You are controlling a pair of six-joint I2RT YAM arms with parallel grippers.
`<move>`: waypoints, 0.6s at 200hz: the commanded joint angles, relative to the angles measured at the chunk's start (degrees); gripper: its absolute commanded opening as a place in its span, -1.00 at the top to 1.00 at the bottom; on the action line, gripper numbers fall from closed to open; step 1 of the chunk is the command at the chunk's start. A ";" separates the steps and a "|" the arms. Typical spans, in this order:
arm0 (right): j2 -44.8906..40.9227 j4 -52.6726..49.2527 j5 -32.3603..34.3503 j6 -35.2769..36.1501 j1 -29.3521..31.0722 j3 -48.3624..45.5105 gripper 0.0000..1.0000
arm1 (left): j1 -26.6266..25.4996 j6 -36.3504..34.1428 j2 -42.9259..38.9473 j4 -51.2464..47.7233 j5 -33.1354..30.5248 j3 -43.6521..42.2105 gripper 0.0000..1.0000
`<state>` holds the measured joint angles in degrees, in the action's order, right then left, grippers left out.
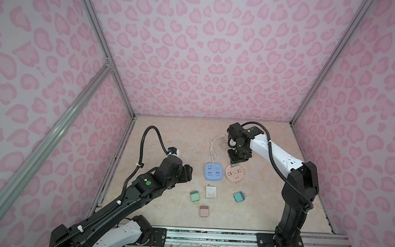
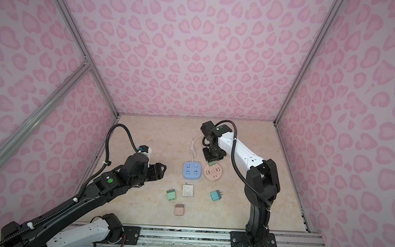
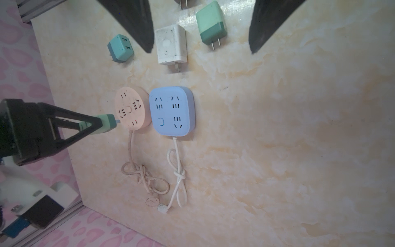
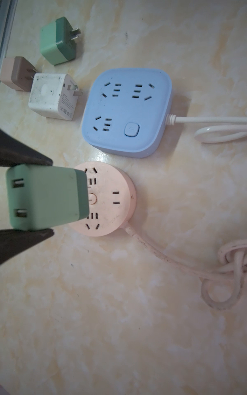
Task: Insert the plug
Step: 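Move the held adapter over the pink round power strip with the right gripper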
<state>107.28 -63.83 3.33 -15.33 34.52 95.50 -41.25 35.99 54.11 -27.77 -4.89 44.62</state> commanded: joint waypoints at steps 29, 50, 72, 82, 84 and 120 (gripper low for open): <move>3.14 0.76 1.47 1.29 -0.37 2.63 1.00 | 0.10 -0.10 0.23 0.58 0.33 0.23 -0.36; 4.04 0.52 0.99 1.62 -0.48 2.66 1.00 | 0.08 0.48 0.27 1.53 1.35 0.11 -0.37; 4.77 0.20 0.45 1.89 -0.42 2.49 1.00 | 0.04 0.66 0.88 1.67 1.34 0.58 -0.42; 4.97 0.27 0.20 2.05 -0.49 2.31 1.00 | 0.03 0.75 0.96 1.88 1.30 0.56 -0.44; 4.96 0.24 0.19 2.06 -0.44 2.32 1.00 | 0.06 0.79 0.99 1.96 1.35 0.51 -0.45; 5.65 0.45 -0.39 2.65 -0.49 1.71 1.00 | 0.05 0.92 0.81 2.46 1.46 0.12 -0.51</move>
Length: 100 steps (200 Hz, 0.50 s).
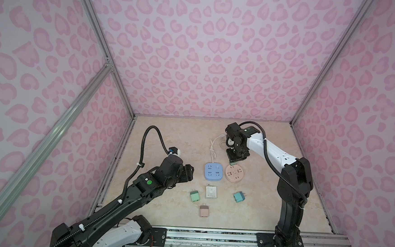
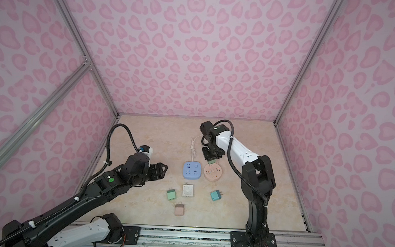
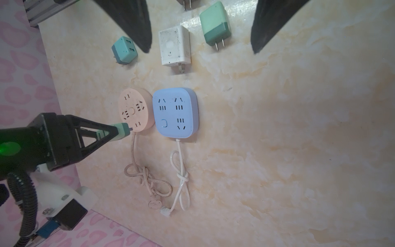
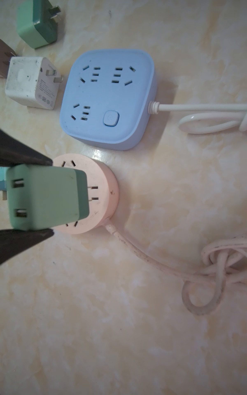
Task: Insert the plug
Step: 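Move the held adapter over the pink round power strip with the right gripper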
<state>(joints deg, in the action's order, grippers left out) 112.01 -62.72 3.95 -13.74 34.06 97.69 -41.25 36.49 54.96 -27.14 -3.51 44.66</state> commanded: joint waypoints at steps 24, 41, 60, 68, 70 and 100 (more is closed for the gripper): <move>1.15 0.05 -1.70 1.25 0.07 -1.34 1.00 | 0.11 0.56 -0.30 1.70 0.08 -0.22 -0.50; 1.31 -0.14 -1.28 1.26 0.17 -1.49 1.00 | 0.09 0.95 -0.52 1.88 0.25 -0.27 -0.50; 1.29 -0.12 -0.96 1.51 0.21 -1.89 1.00 | 0.08 1.38 -0.73 2.56 0.54 -0.64 -0.50; 1.37 -0.34 -0.96 1.74 0.23 -1.89 1.00 | 0.04 1.54 -0.82 2.72 0.57 -0.78 -0.50; 1.42 -0.38 -0.96 1.79 0.22 -1.89 1.00 | 0.10 1.56 -0.84 2.75 0.60 -0.78 -0.50; 1.99 -0.67 -0.78 1.98 0.13 -2.11 1.00 | 0.11 1.92 -0.58 3.05 1.03 -1.24 -0.49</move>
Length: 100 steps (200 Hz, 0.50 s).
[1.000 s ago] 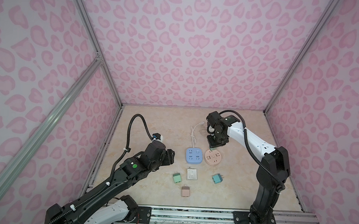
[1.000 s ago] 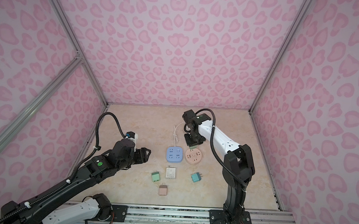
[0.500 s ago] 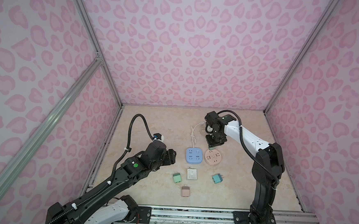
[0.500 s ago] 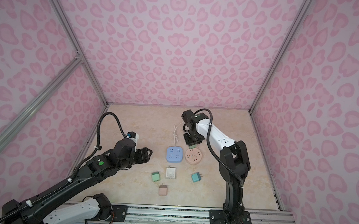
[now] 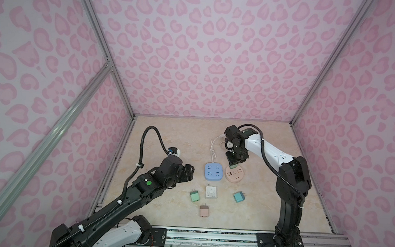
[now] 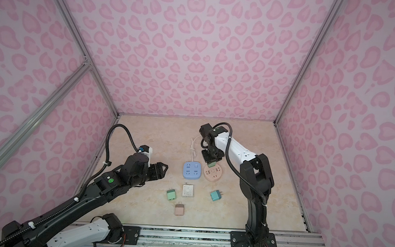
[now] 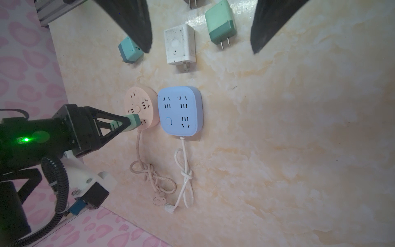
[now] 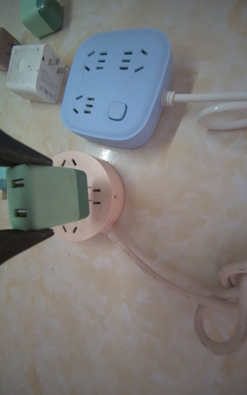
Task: Insert the plug
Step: 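Move the held adapter over the pink round power strip with the right gripper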
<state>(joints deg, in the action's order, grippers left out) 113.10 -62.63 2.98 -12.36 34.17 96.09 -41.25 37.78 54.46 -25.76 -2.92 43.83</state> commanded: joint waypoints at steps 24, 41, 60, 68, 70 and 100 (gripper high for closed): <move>1.66 -0.74 0.39 0.63 0.18 -0.64 1.00 | 0.03 0.63 0.03 1.53 0.60 -0.51 -0.49; 1.60 -0.27 0.99 0.42 0.20 -0.94 1.00 | 0.09 0.63 -0.10 1.57 0.44 -0.59 -0.48; 1.61 -0.10 0.89 0.41 0.11 -0.75 1.00 | 0.04 0.63 -0.22 1.25 0.19 -0.62 -0.48; 1.84 -0.21 0.88 0.53 0.12 -0.59 1.00 | 0.04 0.54 -0.15 1.19 0.09 -0.51 -0.48; 1.90 -0.21 0.88 0.53 0.15 -0.56 1.00 | 0.06 0.54 -0.14 1.16 0.10 -0.50 -0.48; 2.72 0.20 0.85 0.58 0.10 -0.47 1.00 | 0.05 0.62 0.51 1.19 -0.01 -0.49 -0.48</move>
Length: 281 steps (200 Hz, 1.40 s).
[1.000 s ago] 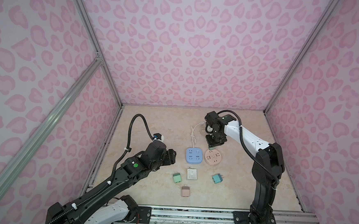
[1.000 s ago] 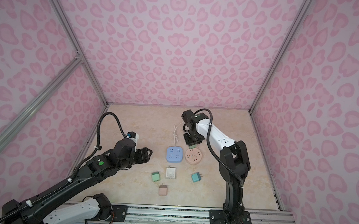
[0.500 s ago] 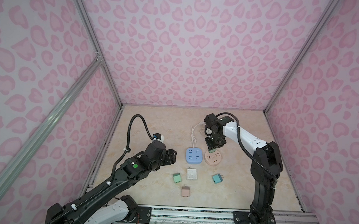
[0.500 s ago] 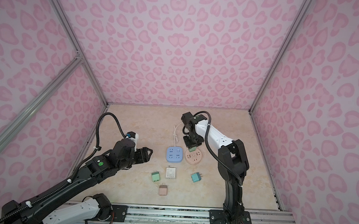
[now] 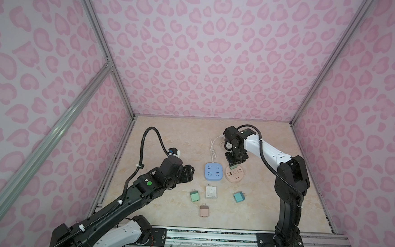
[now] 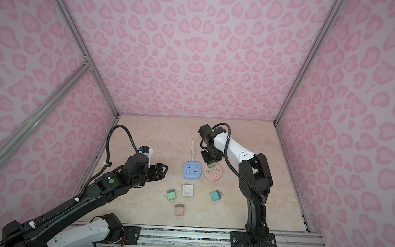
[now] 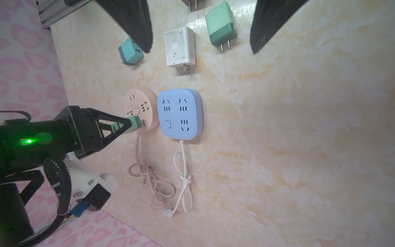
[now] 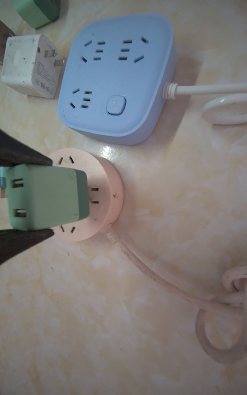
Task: Insert the plug
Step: 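Move the held adapter over the pink round power strip with the right gripper, then lower the adapter prongs into the pink strip's socket with the right gripper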
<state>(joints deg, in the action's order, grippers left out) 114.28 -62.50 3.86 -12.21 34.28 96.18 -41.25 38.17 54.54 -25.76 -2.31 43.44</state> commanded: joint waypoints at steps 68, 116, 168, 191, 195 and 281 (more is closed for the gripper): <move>3.12 0.08 -0.86 1.05 0.00 0.40 1.00 | 0.08 0.93 2.83 2.90 2.08 -0.36 -0.48; 3.89 -0.24 -0.44 1.15 -0.04 0.67 1.00 | -0.02 1.19 1.79 2.71 1.21 -0.77 -0.47; 6.64 1.55 -1.60 0.54 -0.01 -1.63 1.00 | -0.01 1.20 2.46 2.84 1.32 -0.93 -0.46; 7.34 3.15 -2.65 -0.05 -0.26 -3.33 1.00 | 0.00 1.12 2.21 2.91 1.17 -1.01 -0.46; 7.44 3.45 -2.90 -0.14 -0.25 -3.56 1.00 | 0.02 1.11 2.19 2.91 1.13 -1.07 -0.46; 3.67 5.40 1.76 -8.39 -1.59 -6.97 1.00 | -0.13 1.18 1.54 2.31 0.21 -1.25 -0.46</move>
<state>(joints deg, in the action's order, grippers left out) 117.51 -56.07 2.04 -14.44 32.97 91.68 -41.32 39.18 56.62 -24.12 -0.80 42.48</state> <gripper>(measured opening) 0.360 0.732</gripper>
